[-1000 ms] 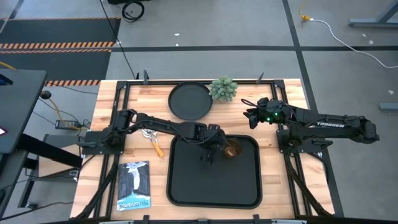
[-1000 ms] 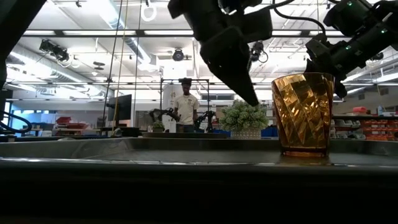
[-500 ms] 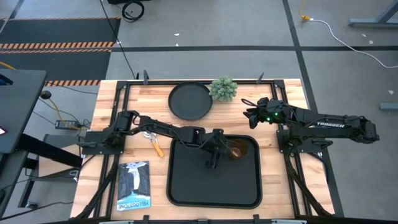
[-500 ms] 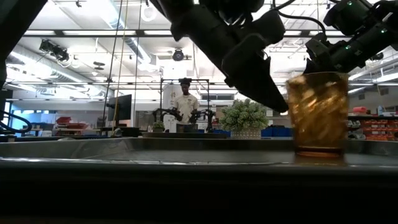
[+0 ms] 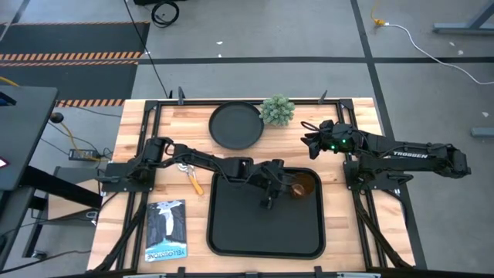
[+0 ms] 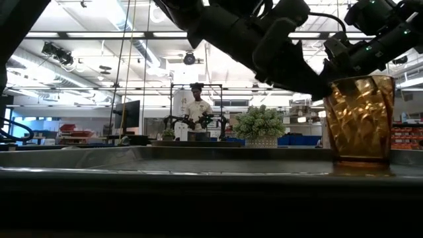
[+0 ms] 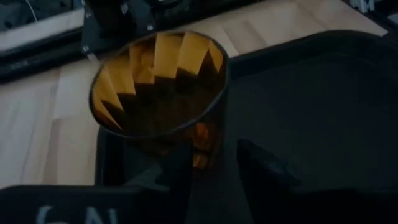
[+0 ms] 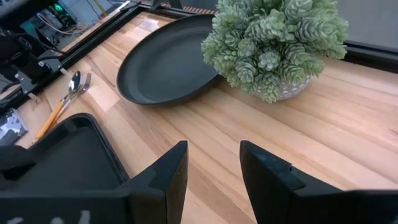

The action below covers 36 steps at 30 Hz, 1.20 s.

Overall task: Pick and place plate/cup/fork/spoon on tray
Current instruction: Put the gold orange cup on the black tray

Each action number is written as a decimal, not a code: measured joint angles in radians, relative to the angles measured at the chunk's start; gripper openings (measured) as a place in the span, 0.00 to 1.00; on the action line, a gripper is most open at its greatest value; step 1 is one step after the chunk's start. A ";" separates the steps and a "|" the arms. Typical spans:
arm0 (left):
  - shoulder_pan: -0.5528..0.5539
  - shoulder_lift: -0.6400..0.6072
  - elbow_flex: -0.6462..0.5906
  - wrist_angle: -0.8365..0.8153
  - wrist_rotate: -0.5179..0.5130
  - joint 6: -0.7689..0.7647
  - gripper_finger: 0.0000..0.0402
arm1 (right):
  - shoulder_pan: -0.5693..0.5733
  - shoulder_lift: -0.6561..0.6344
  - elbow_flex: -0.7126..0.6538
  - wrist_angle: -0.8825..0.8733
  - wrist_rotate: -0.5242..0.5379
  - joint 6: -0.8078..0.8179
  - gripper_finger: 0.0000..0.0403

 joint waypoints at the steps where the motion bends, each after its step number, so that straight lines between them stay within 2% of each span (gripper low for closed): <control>1: 0.001 0.000 0.000 0.004 0.000 0.004 0.33 | 0.000 0.000 0.000 0.001 0.000 0.000 0.38; 8: 0.014 0.013 0.002 0.023 0.004 0.010 0.33 | 0.000 0.000 0.000 0.005 -0.004 0.000 0.38; 13: 0.028 0.048 0.000 0.033 0.086 0.061 0.33 | 0.000 0.000 0.000 0.006 -0.007 0.000 0.38; 26: 0.029 0.066 0.001 0.133 0.090 0.058 0.33 | 0.001 0.005 0.000 0.020 -0.016 -0.001 0.38; 30: 0.036 0.066 0.001 0.112 0.078 0.049 0.33 | 0.001 0.005 0.000 0.020 -0.019 -0.003 0.38; 33: 0.038 0.066 0.001 0.072 0.139 0.042 0.34 | 0.001 0.005 0.000 0.020 -0.023 -0.007 0.38; 36: 0.038 0.066 0.001 0.045 0.264 0.055 0.33 | 0.001 0.005 0.000 0.020 -0.023 -0.010 0.38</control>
